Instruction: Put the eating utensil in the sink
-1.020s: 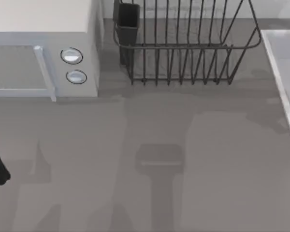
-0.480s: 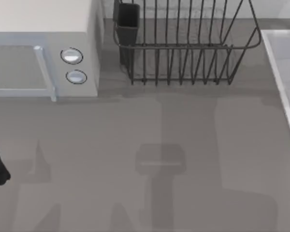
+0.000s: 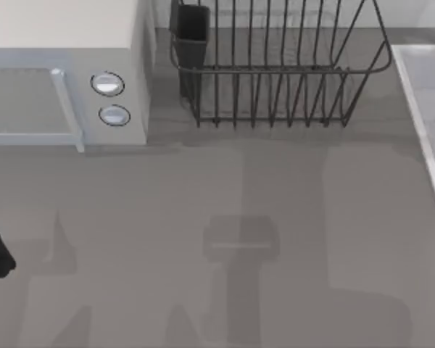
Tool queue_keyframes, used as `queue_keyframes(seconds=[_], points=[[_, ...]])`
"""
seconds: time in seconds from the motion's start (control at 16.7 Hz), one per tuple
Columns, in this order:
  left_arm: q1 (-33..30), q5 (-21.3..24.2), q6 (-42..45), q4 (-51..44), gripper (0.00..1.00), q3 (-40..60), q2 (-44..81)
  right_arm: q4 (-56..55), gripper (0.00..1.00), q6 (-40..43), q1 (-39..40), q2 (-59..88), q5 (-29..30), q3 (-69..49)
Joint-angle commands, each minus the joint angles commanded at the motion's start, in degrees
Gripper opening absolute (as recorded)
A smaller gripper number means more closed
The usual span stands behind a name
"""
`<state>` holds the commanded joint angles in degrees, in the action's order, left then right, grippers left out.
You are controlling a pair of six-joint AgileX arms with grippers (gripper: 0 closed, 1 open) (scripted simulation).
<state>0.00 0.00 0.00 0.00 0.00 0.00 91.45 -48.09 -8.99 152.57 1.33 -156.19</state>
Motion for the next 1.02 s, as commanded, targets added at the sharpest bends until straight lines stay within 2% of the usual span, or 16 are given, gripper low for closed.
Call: queue_keyframes(seconds=[0.36, 0.72, 1.02], points=[[0.00, 0.00, 0.00, 0.00, 1.00, 0.00, 0.00, -10.89, 0.00, 0.23, 0.12, -4.18, -0.03, 16.72], [0.00, 0.00, 0.00, 0.00, 1.00, 0.00, 0.00, -12.86, 0.00, 0.18, 0.07, -4.90, -0.03, 18.89], [0.00, 0.00, 0.00, 0.00, 1.00, 0.00, 0.00, -12.86, 0.38, 0.18, 0.07, -4.90, -0.03, 18.89]])
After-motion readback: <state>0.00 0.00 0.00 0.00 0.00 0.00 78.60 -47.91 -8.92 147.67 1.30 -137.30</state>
